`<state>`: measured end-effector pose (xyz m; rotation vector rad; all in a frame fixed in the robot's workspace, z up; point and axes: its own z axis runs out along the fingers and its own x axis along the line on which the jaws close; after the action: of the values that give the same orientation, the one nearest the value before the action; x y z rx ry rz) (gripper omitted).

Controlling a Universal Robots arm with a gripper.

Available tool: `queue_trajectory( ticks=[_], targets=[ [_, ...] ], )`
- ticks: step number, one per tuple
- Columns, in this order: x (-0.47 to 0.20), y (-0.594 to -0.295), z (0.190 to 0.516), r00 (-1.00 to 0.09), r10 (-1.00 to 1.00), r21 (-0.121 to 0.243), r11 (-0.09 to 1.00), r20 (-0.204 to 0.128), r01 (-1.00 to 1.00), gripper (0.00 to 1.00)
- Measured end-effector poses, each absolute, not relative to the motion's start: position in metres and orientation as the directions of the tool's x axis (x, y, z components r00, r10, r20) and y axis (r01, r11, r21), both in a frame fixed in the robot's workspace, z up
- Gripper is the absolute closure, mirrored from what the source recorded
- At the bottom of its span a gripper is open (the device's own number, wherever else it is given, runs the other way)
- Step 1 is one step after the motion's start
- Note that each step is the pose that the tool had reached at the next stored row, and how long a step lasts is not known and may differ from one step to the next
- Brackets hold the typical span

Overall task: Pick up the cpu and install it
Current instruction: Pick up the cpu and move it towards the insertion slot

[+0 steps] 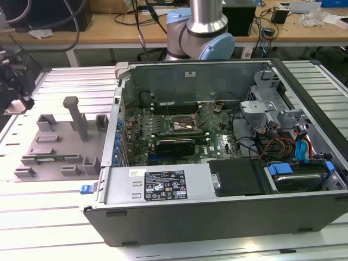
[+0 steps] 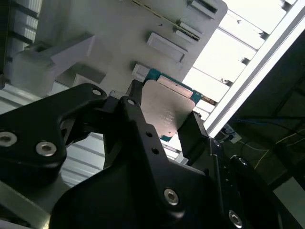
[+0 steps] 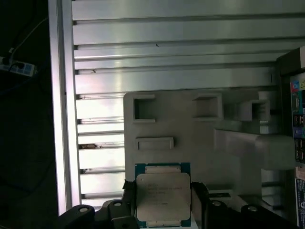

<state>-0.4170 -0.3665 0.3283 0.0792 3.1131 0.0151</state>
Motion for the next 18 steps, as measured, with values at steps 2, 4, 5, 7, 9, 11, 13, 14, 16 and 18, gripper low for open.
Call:
queue_trajectory(
  ticks=[2, 4, 5, 7, 9, 11, 13, 14, 16, 18],
  targets=[
    [-0.417, -0.366, 0.335, -0.998, 0.051, 0.010, 0.999, -0.027, 0.051, 0.45],
    [-0.417, -0.366, 0.345, -0.998, 0.051, 0.010, 0.999, -0.027, 0.051, 0.45],
    [-0.417, -0.366, 0.348, -0.998, 0.051, 0.010, 0.999, -0.027, 0.051, 0.45],
    [-0.417, -0.366, 0.359, -0.998, 0.051, 0.010, 0.999, -0.027, 0.051, 0.45],
    [-0.417, -0.366, 0.366, -0.998, 0.051, 0.010, 0.999, -0.027, 0.051, 0.45],
    [-0.417, -0.365, 0.376, -0.998, 0.051, 0.010, 0.999, -0.027, 0.051, 0.45],
    [-0.417, -0.365, 0.385, -0.998, 0.051, 0.010, 0.999, -0.027, 0.051, 0.45],
    [-0.417, -0.364, 0.390, -0.998, 0.051, 0.010, 0.999, -0.027, 0.051, 0.45],
    [-0.417, -0.364, 0.398, -0.998, 0.051, 0.010, 0.999, -0.027, 0.051, 0.45],
    [-0.417, -0.364, 0.408, -0.998, 0.051, 0.010, 0.999, -0.027, 0.051, 0.45]
  ],
)
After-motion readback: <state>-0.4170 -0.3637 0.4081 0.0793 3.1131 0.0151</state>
